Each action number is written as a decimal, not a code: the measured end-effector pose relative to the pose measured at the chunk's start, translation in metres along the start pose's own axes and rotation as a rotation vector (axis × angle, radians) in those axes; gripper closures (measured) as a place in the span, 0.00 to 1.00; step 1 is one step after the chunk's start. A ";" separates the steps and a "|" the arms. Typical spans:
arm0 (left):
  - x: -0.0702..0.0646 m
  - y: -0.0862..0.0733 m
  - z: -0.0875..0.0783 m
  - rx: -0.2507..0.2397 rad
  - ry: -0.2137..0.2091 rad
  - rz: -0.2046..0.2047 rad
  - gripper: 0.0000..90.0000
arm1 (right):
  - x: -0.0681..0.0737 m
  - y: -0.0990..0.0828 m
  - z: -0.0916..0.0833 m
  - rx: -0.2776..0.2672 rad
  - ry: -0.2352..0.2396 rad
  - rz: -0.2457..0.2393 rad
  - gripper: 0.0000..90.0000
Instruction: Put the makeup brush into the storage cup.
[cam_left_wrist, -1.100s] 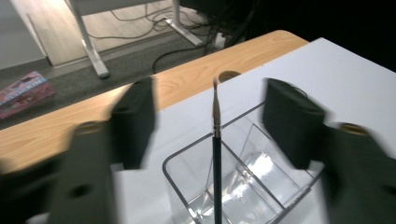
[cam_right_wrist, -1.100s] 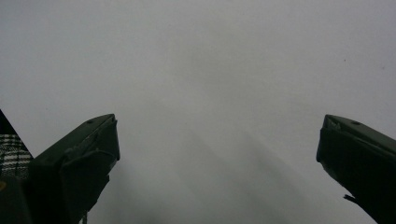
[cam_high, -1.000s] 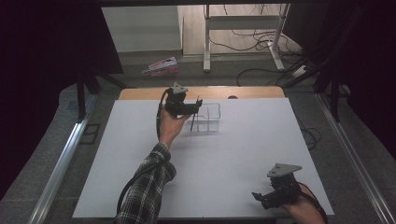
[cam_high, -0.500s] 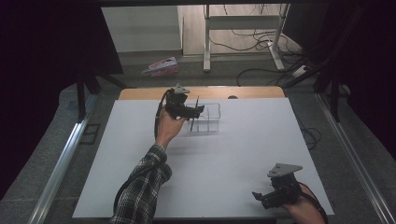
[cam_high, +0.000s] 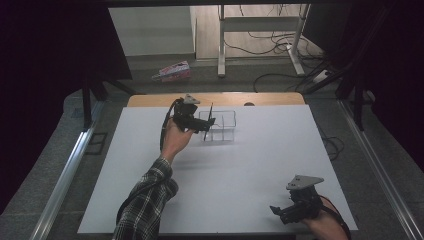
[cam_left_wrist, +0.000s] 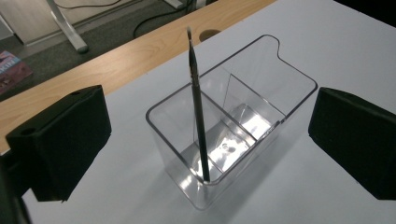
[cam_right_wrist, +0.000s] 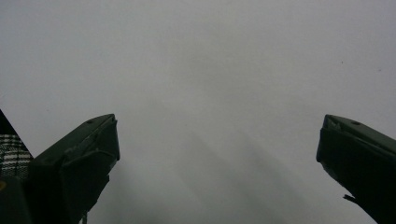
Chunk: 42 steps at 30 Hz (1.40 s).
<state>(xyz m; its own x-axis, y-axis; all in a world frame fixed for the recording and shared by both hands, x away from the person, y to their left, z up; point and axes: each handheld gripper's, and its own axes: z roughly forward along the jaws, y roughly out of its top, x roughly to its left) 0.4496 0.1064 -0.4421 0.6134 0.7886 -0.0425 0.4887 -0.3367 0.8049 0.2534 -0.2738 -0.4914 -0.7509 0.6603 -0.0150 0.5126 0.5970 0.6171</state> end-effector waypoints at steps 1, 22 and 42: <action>0.001 -0.001 -0.001 -0.005 -0.002 -0.005 0.00 | 0.000 0.000 0.000 -0.002 -0.001 0.000 0.00; 0.009 -0.021 -0.027 -0.019 -0.070 -0.007 0.02 | 0.000 0.000 0.000 -0.005 0.013 0.009 0.00; 0.013 -0.047 -0.048 -0.024 -0.079 0.008 0.00 | -0.001 -0.001 0.000 0.001 0.007 0.008 0.00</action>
<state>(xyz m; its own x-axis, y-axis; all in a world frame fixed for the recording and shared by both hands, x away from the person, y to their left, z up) 0.4046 0.1570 -0.4516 0.6646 0.7427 -0.0817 0.4694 -0.3299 0.8191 0.2536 -0.2744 -0.4920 -0.7498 0.6616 -0.0046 0.5188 0.5923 0.6165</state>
